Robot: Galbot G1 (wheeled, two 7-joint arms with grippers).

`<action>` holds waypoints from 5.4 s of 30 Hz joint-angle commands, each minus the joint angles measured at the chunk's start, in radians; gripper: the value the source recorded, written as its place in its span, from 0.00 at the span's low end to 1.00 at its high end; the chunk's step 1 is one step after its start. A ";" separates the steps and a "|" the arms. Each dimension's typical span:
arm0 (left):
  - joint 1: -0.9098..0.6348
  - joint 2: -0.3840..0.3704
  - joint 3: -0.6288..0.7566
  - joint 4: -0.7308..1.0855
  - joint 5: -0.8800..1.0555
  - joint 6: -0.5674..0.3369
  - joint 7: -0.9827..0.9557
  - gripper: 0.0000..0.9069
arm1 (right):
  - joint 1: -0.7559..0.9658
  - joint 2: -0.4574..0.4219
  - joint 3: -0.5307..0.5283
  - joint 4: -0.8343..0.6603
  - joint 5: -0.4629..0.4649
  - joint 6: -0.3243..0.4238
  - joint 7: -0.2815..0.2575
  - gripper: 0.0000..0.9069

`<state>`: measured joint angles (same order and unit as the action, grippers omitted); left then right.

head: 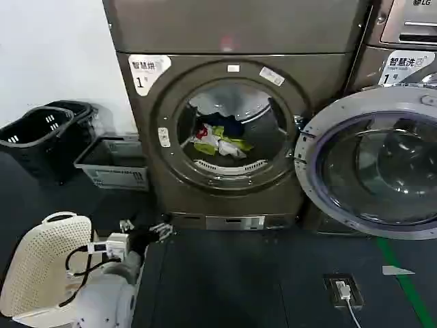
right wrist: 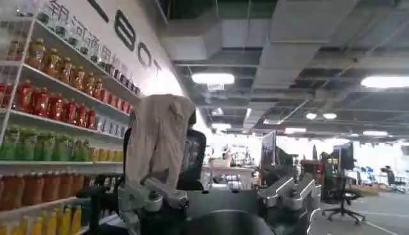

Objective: Grasp the clothes from the dryer.

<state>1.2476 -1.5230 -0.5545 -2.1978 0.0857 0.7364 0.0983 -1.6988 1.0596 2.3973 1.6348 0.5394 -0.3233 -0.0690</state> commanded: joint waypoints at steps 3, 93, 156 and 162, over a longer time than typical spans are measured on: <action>0.007 0.001 0.004 -0.002 0.004 0.049 0.003 1.00 | 0.000 0.005 -0.034 -0.012 -0.028 0.082 0.039 1.00; 0.021 -0.002 0.023 -0.017 0.027 0.049 0.008 1.00 | 0.000 0.020 -0.017 -0.030 0.102 0.115 0.151 1.00; 0.030 -0.003 0.030 -0.025 0.036 0.049 0.012 1.00 | 0.001 0.030 -0.020 -0.029 0.108 0.117 0.159 1.00; 0.022 -0.003 0.029 -0.021 0.033 0.049 0.010 1.00 | -0.002 0.027 -0.017 -0.033 0.108 0.117 0.159 1.00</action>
<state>1.2721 -1.5264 -0.5246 -2.2213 0.1211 0.7363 0.1094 -1.7010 1.0873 2.3793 1.6024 0.6467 -0.2061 0.0893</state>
